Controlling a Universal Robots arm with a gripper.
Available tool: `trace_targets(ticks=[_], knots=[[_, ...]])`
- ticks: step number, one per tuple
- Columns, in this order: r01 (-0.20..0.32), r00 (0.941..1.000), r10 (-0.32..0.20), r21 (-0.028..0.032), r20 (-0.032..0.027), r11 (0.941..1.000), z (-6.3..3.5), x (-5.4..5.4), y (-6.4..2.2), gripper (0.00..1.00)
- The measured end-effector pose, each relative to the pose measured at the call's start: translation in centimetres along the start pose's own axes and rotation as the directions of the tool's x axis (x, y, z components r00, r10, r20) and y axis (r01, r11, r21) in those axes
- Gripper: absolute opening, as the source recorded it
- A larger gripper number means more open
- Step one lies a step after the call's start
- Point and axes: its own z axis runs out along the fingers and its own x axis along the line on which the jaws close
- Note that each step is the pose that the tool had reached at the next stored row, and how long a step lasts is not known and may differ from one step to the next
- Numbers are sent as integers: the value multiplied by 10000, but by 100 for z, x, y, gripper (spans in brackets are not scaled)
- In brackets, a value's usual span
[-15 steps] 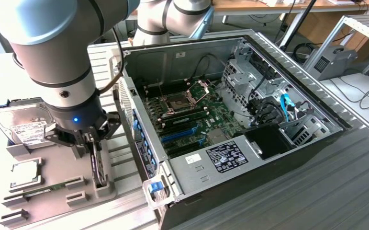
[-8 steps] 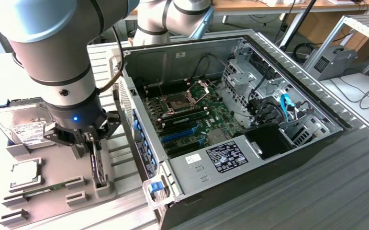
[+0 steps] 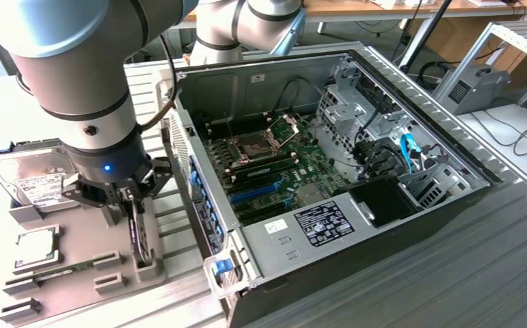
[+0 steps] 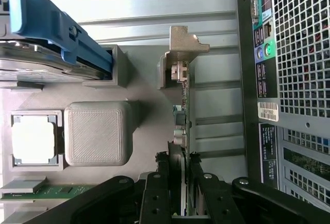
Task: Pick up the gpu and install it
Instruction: 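Pick up the gpu and move the gpu toward the slot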
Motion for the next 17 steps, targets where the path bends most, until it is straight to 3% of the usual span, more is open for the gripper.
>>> trace_targets(ticks=[17], knots=[[0, 10000, 0, 1, -1, 10000, -83, -2, 4, 26]])
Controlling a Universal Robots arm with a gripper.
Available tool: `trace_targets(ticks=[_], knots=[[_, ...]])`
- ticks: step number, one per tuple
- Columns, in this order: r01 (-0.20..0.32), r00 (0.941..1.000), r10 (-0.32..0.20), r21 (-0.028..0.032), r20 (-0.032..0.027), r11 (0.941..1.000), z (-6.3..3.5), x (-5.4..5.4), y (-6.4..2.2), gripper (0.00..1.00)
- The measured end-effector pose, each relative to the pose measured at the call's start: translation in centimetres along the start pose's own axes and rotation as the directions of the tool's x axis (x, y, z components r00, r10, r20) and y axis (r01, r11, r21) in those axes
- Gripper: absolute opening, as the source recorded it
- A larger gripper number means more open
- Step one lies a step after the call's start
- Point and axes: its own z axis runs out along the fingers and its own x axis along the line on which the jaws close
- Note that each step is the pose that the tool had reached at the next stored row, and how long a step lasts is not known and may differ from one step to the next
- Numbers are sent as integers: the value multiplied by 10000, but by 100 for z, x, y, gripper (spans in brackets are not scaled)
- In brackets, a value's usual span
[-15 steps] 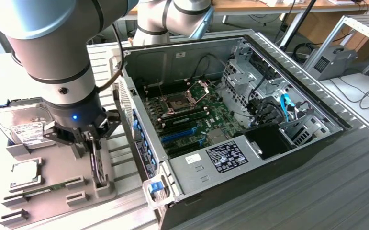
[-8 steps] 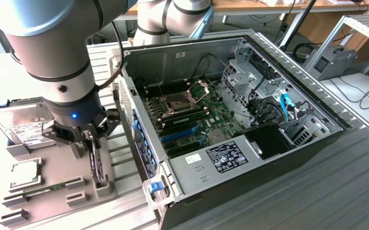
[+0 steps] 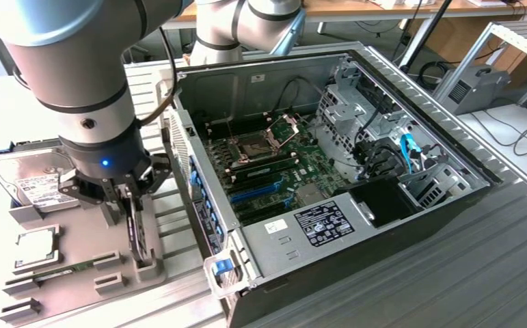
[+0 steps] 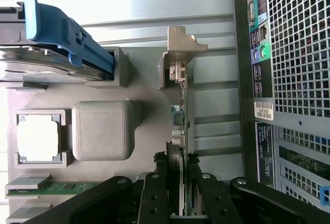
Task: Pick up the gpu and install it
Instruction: 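Pick up the gpu and move the gpu toward the slot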
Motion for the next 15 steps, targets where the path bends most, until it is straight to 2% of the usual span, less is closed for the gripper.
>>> trace_targets(ticks=[15], knots=[[0, 10000, 0, 0, 1, 10000, -76, -2, 3, 26]])
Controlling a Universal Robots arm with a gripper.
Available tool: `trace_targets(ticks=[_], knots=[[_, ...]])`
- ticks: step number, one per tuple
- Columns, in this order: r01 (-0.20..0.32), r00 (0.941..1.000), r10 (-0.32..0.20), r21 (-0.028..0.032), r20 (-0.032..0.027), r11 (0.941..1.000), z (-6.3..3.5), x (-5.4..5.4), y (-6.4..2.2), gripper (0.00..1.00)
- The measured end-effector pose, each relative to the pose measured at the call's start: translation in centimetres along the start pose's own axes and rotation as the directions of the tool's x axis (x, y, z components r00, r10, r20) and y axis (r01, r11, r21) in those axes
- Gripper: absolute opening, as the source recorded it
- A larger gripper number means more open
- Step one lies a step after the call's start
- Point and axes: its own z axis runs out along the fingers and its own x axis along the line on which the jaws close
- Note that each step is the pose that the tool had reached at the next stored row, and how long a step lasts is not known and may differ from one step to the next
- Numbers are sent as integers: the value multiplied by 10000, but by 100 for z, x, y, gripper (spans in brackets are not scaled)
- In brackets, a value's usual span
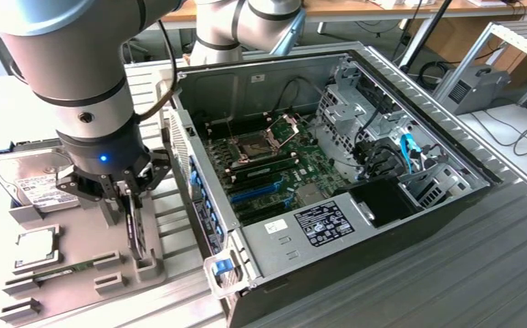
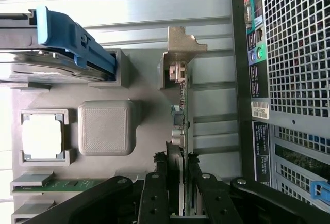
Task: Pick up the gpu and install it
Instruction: 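Pick up the gpu and move the gpu toward the slot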
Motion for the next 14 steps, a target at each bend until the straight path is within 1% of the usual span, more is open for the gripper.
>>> trace_targets(ticks=[14], knots=[[0, 10000, 0, 0, 0, 10000, -50, -1, 2, 26]])
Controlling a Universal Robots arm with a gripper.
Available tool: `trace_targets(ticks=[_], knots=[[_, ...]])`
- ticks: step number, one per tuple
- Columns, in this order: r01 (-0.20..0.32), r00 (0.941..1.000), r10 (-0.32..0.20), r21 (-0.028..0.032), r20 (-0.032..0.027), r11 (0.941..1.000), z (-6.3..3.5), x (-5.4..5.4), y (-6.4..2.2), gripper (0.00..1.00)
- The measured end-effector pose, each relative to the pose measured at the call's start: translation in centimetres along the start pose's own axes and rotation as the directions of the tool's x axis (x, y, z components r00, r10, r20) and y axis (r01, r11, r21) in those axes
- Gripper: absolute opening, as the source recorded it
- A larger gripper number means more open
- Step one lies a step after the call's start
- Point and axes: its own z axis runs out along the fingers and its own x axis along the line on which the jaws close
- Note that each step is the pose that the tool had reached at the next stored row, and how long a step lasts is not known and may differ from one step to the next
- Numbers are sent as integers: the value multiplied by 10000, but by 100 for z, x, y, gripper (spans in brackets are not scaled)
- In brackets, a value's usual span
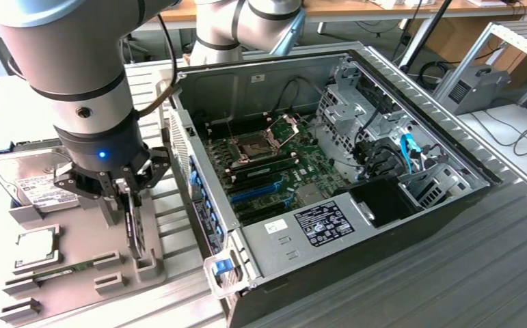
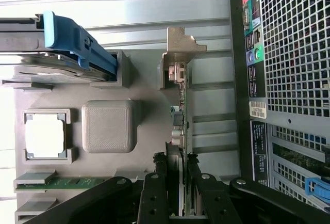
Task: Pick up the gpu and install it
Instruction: 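Pick up the gpu and move the gpu toward the slot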
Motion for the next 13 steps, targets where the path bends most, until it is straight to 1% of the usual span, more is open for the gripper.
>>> trace_targets(ticks=[13], knots=[[-1, 10000, 1, -1, 0, 10000, -50, -1, 2, 26]])
